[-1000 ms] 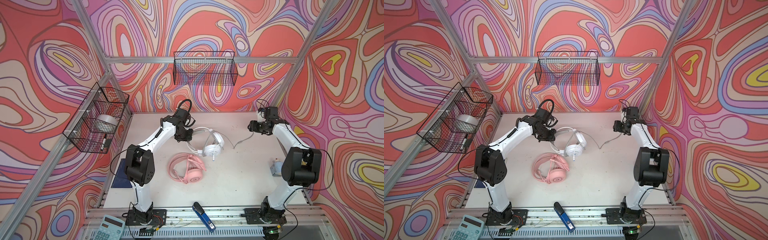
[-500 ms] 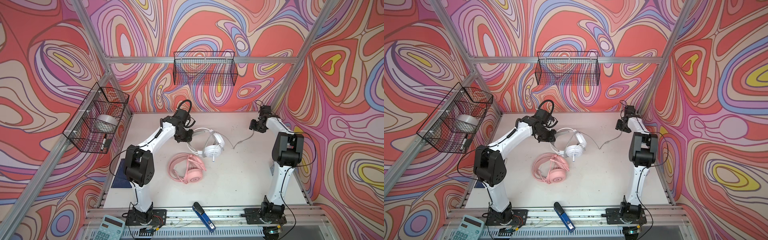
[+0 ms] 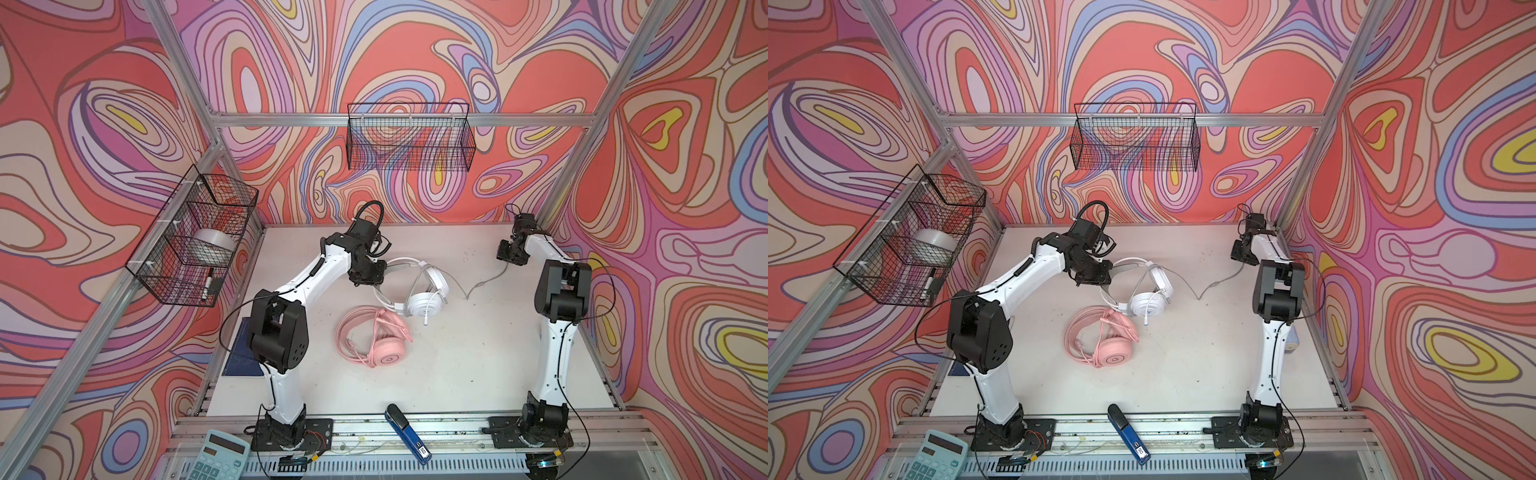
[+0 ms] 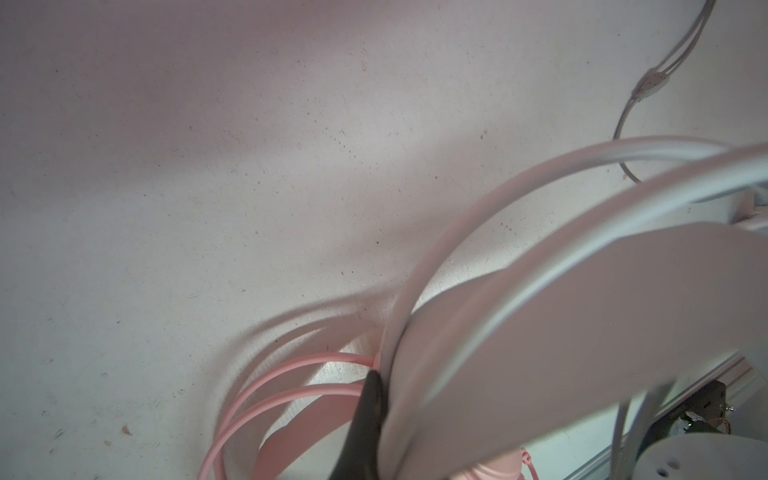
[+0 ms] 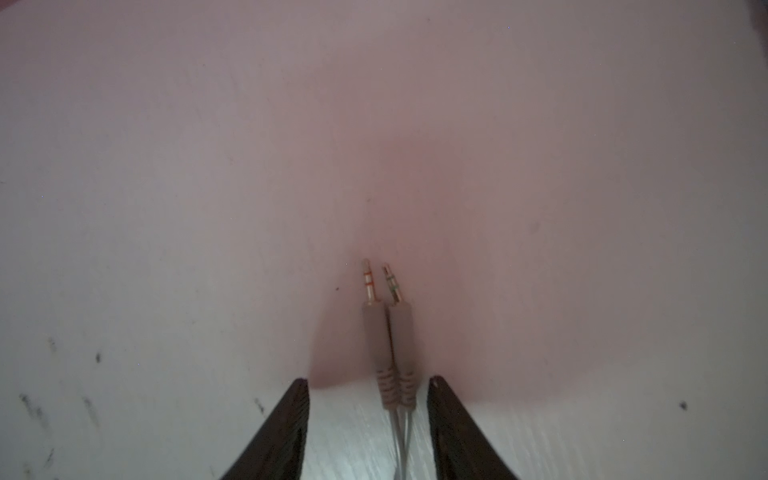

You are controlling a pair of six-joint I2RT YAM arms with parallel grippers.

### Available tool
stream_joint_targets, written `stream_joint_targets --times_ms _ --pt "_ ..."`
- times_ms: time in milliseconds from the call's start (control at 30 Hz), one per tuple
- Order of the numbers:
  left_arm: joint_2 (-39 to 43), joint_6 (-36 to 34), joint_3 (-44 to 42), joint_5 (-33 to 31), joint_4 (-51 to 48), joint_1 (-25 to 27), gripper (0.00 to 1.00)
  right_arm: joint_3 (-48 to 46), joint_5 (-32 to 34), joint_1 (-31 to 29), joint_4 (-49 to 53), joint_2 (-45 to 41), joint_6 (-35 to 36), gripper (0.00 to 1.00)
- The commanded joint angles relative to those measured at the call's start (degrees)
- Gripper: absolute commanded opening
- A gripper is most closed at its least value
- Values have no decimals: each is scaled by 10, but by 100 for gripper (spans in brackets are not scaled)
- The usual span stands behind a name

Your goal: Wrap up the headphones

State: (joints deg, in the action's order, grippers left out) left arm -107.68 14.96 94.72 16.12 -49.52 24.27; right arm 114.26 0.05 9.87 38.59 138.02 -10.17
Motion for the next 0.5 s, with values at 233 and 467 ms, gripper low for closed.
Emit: stream_joint_targets --times_ms 233,467 --pt "28 -3 14 21 -6 -3 0 38 28 7 45 45 8 41" --pt "25 4 26 32 -8 -3 0 -39 22 7 3 2 13 25"
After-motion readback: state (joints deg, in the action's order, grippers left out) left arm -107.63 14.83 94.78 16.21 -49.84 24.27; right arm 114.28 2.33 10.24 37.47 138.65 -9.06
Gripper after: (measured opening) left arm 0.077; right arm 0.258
